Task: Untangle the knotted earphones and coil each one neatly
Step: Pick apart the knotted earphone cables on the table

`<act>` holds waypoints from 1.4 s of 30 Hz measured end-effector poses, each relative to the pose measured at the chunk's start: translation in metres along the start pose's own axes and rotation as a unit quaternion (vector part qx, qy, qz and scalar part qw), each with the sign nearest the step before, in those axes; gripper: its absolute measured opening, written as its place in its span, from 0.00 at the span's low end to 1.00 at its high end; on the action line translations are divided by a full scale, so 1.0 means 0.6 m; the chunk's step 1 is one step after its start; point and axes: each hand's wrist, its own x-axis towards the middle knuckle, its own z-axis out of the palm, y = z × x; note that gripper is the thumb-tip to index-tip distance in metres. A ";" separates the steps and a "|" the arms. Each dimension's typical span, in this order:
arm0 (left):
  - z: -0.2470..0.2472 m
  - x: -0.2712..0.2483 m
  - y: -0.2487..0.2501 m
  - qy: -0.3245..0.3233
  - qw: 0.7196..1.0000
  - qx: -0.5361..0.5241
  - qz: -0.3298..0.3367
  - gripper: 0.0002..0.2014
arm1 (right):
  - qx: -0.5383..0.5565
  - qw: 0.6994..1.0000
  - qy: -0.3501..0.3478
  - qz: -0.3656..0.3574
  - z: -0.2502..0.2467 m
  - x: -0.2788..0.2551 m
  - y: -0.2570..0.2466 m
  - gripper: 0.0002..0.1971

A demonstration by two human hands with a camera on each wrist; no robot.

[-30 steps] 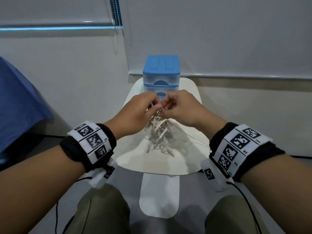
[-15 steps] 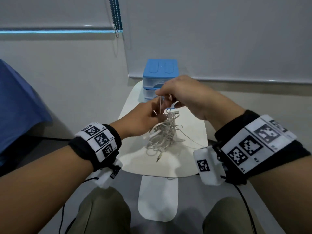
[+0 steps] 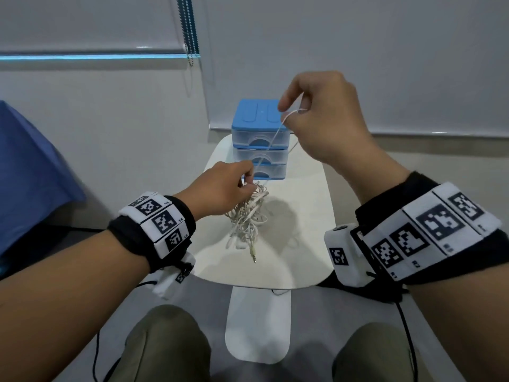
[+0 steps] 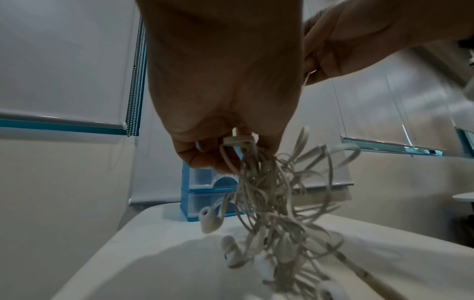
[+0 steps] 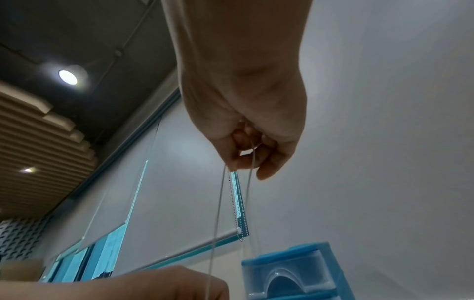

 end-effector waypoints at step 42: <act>-0.013 -0.016 0.007 -0.063 0.993 -0.062 -0.074 0.11 | -0.201 0.960 -0.192 0.040 0.006 -0.025 0.099 0.08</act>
